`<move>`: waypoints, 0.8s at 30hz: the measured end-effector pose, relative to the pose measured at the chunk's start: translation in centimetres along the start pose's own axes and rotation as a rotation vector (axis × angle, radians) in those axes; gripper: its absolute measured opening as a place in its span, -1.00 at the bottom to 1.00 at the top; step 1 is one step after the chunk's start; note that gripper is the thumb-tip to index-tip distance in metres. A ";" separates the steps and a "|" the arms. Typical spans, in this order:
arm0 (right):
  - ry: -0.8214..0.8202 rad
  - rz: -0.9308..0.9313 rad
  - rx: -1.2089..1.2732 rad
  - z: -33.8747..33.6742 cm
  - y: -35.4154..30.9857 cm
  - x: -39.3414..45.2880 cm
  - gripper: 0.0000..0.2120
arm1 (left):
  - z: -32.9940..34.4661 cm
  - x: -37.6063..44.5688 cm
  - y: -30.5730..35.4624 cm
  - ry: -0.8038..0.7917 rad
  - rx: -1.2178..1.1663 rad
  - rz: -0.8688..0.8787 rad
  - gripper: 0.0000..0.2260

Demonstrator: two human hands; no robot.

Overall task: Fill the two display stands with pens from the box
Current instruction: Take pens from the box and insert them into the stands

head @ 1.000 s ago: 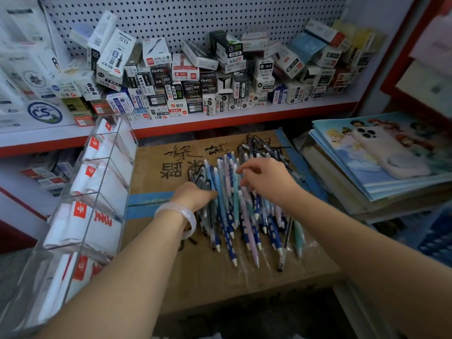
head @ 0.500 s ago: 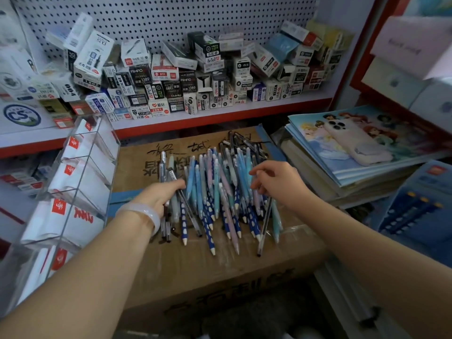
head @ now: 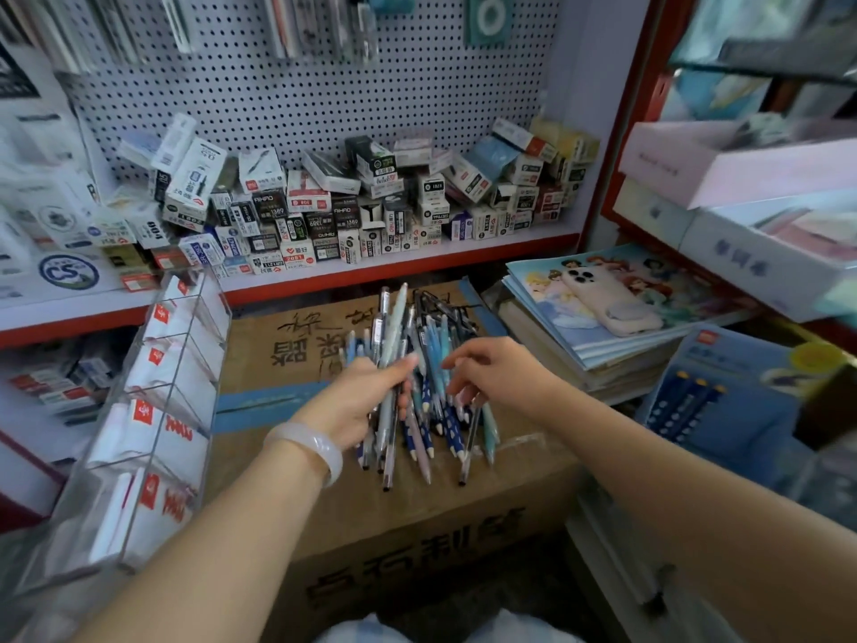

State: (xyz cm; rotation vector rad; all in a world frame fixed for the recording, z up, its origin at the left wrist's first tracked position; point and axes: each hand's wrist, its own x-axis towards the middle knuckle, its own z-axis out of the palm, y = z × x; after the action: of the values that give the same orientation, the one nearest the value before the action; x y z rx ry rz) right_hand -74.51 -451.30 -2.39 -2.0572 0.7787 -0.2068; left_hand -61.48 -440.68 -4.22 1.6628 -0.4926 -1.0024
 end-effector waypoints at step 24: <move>0.525 0.098 0.670 -11.2 3.3 -16.1 -0.85 | 15.1 -12.4 2.1 -0.288 -0.118 0.140 -0.90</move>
State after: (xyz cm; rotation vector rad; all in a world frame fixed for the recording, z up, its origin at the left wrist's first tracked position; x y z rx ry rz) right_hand -93.46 -450.79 3.82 -1.3303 0.9573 -0.8536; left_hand -80.33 -440.92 1.32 1.3657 -0.7163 -1.1500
